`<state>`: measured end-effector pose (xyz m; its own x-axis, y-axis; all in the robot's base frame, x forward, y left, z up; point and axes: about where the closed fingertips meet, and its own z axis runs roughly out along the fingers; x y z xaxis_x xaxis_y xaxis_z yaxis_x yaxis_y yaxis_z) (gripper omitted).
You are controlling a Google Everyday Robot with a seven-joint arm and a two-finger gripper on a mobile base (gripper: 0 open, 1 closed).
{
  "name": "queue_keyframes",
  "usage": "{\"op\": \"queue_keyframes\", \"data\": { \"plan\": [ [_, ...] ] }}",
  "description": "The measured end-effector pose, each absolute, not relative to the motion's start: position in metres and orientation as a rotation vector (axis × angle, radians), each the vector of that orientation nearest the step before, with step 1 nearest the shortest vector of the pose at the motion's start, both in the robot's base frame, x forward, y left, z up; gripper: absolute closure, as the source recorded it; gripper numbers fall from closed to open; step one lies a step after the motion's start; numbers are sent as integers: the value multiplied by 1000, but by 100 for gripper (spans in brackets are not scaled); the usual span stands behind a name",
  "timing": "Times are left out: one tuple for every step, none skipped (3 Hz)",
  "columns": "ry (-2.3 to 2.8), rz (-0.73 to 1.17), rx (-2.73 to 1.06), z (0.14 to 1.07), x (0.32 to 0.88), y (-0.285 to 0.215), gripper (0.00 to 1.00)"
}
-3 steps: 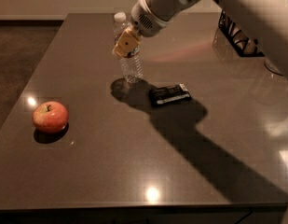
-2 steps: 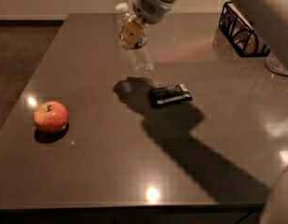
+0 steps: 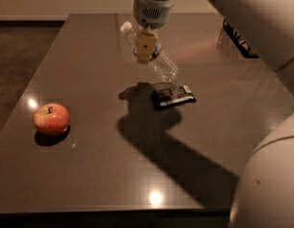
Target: Knock water bottle over
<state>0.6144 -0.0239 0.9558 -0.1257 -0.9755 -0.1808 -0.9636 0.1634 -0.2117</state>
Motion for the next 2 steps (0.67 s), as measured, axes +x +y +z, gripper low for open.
{"op": "queue_keyframes", "data": {
  "plan": [
    [2110,-158,-2062,934,609,-19,84],
    [2055,-220,-2219,912,612,-12,59]
  ]
}}
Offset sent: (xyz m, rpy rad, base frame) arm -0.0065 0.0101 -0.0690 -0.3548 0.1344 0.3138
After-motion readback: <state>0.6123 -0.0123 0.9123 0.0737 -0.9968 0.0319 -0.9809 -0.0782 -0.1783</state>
